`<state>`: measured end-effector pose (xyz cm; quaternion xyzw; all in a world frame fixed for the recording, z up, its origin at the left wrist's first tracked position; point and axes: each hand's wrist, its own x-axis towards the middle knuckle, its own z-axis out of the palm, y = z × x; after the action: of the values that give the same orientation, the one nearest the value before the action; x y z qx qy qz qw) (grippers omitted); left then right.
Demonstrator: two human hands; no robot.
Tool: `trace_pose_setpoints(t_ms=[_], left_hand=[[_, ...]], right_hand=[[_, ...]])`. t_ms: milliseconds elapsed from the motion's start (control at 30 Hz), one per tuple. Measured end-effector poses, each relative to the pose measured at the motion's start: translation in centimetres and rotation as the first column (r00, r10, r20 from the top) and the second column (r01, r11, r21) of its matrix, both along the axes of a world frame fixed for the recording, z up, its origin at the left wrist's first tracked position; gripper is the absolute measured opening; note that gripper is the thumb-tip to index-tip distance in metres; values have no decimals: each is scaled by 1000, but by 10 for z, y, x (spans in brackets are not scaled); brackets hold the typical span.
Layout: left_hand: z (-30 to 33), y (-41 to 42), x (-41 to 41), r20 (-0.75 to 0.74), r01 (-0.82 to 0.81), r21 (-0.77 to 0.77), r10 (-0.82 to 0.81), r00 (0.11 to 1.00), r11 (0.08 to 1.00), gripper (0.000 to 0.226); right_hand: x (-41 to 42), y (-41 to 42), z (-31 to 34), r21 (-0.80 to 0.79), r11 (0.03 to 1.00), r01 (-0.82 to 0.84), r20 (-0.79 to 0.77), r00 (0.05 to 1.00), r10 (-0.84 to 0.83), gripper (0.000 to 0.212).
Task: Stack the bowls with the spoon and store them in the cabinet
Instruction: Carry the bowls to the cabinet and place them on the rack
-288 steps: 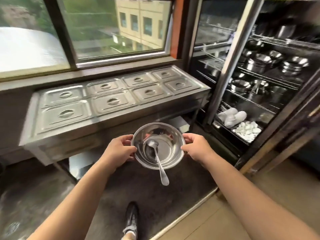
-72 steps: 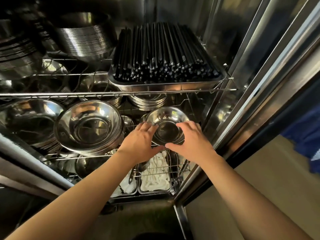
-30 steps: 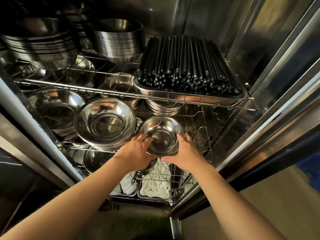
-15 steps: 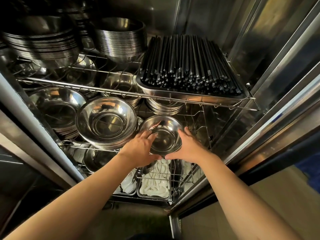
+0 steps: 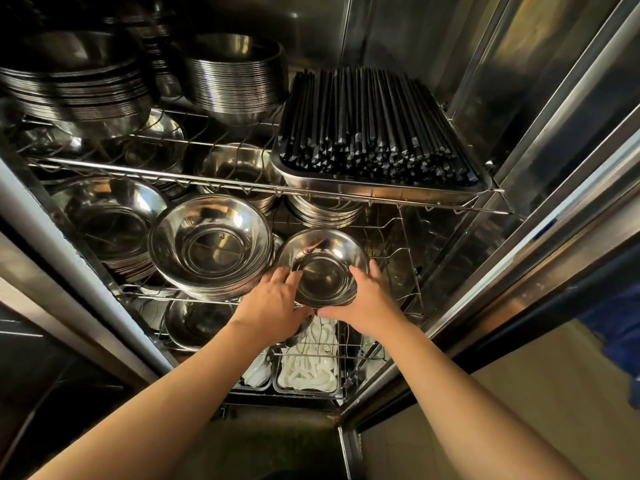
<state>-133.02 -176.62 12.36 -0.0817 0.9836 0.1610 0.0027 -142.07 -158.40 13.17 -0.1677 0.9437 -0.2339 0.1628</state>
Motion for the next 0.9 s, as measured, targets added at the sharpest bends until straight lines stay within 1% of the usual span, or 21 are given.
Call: trace_pose_setpoints(t_ms=[133,233,300,400,467,567,633,733,800,900], left_hand=[[0,-3,5,-47,16,19,-16,999,1000,69],[6,-10,8,-71,67,29,-65,995,997,66],[10,-14,11,-75,79,40,-76,994,996,68],[18,-20,13,-86,135,46,-131,988,990,70],[24,-23,13,-98,185,42,-180,979,982,70],[35,-19,13,-114,258,44,-251,961,965,69],[43,-14,16,-129,296,46,-288,949,954,69],[57,0,23,-132,354,58,-345,929,933,67],[71,15,30,-141,399,70,-387,911,914,65],[98,48,55,-199,467,56,-449,871,882,64]], right_hand=[[3,-1,1,-4,1000,13,13,1000,-13,126],[8,5,11,-10,1000,19,9,1000,-19,123],[14,11,19,-6,1000,11,-30,999,-11,111],[31,22,34,17,999,33,-126,992,-31,86],[45,31,45,42,997,65,-159,986,-58,72],[76,49,61,55,990,129,-207,972,-116,59],[100,59,75,46,987,151,-256,957,-135,54],[133,78,97,45,988,151,-323,938,-129,52],[157,96,114,11,987,162,-361,921,-147,50],[199,127,141,-34,981,190,-410,892,-187,47]])
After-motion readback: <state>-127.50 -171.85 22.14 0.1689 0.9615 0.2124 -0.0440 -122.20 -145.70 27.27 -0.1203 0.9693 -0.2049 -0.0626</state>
